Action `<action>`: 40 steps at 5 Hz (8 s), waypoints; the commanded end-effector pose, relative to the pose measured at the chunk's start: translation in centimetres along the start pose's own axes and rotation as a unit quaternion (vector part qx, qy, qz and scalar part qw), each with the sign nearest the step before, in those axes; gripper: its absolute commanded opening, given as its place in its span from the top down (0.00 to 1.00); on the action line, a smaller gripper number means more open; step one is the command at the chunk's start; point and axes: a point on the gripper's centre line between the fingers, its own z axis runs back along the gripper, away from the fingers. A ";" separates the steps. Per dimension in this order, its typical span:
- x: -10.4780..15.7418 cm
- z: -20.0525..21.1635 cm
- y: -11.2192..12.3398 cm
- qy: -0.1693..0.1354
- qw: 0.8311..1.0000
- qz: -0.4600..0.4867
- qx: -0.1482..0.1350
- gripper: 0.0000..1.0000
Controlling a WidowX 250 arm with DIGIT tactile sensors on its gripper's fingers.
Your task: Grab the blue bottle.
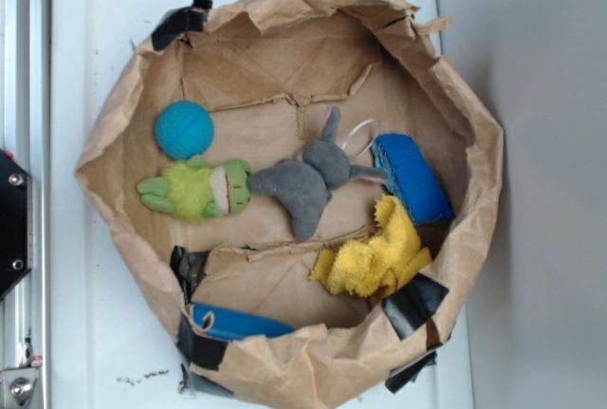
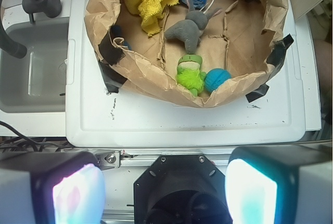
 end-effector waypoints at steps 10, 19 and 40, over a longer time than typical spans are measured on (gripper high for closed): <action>10.3 -12.4 1.0 0.059 0.986 -0.055 -0.144 0.00; 11.0 -17.9 1.0 0.043 0.988 -0.093 -0.119 0.00; 9.2 -23.8 -6.4 0.088 0.982 -0.051 -0.160 1.00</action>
